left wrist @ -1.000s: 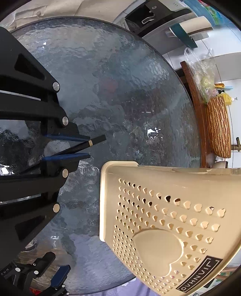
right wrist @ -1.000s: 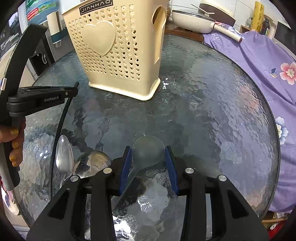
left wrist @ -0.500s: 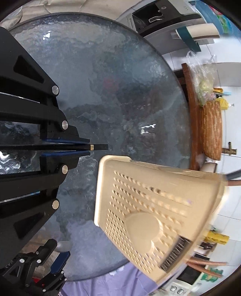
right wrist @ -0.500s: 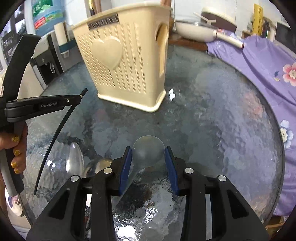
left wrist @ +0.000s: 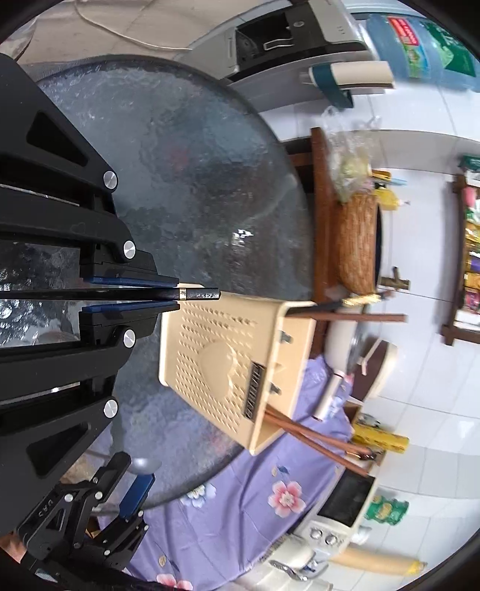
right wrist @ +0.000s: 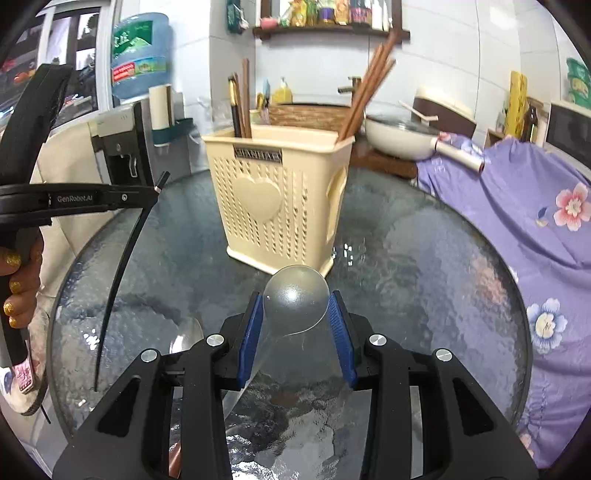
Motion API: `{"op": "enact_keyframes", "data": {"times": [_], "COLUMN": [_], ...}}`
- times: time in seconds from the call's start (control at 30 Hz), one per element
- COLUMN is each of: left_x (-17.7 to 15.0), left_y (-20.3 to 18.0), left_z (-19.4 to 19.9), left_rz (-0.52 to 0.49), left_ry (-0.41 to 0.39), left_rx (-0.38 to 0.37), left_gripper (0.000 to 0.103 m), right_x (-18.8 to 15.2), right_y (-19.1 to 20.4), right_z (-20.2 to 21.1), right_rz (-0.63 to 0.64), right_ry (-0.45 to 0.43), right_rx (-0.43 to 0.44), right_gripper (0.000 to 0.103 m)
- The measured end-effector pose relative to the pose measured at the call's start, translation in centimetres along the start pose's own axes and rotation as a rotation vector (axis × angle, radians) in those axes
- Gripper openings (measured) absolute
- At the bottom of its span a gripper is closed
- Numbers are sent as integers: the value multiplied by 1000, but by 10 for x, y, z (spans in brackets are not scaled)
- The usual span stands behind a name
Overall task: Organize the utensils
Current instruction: 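Lift the black chopstick and the spoon and carry them above the caddy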
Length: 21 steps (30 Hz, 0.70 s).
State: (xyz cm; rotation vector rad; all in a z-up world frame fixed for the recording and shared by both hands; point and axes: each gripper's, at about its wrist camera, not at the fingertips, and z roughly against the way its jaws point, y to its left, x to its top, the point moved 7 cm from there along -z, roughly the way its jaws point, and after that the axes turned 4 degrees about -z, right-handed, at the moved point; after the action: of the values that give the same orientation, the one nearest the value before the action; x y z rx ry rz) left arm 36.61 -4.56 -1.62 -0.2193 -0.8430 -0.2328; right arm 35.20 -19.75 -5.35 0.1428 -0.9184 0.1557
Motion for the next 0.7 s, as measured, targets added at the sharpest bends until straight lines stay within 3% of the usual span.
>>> {"op": "enact_keyframes", "data": {"times": [0.7], "left_x": [55], "left_y": [-11], "left_z": [79], "left_rz": [-49], "left_ry": [-204], "left_rx": [-21], "left_gripper": [7], "right_x": [57], "right_y": [16], "right_z": [47], "right_rz": [32], "right_ry": [-125], "right_rx": [28], "right_gripper": [37]}}
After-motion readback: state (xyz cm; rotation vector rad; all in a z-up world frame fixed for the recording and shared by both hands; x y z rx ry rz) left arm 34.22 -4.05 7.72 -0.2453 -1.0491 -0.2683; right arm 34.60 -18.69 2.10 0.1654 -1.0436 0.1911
